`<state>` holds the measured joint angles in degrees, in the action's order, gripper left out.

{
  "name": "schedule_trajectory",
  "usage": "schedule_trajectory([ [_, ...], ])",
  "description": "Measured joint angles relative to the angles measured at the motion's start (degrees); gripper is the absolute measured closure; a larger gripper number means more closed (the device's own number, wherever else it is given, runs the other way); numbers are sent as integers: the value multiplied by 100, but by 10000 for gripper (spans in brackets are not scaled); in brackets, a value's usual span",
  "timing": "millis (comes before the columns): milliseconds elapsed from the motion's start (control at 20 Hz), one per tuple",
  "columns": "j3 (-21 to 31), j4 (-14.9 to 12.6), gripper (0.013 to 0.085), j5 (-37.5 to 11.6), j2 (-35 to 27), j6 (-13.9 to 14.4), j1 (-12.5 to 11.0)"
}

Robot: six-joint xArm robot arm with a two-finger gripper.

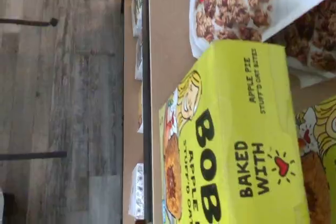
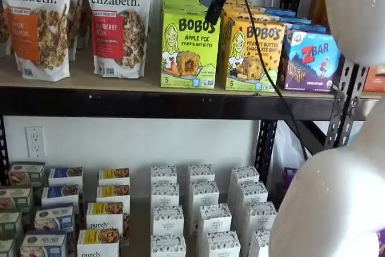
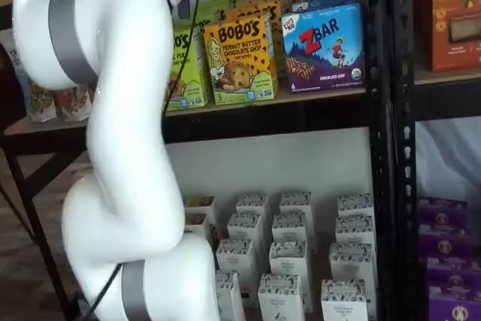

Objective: Pick the green box on the top shelf, the fourth from the left

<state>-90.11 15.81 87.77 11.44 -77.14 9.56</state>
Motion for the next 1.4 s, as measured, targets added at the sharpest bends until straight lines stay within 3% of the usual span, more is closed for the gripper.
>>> schedule_trajectory([
  [550, -175, -209, 130, 294, -261, -91, -29],
  [1400, 93, -492, 130, 132, -225, 19, 169],
])
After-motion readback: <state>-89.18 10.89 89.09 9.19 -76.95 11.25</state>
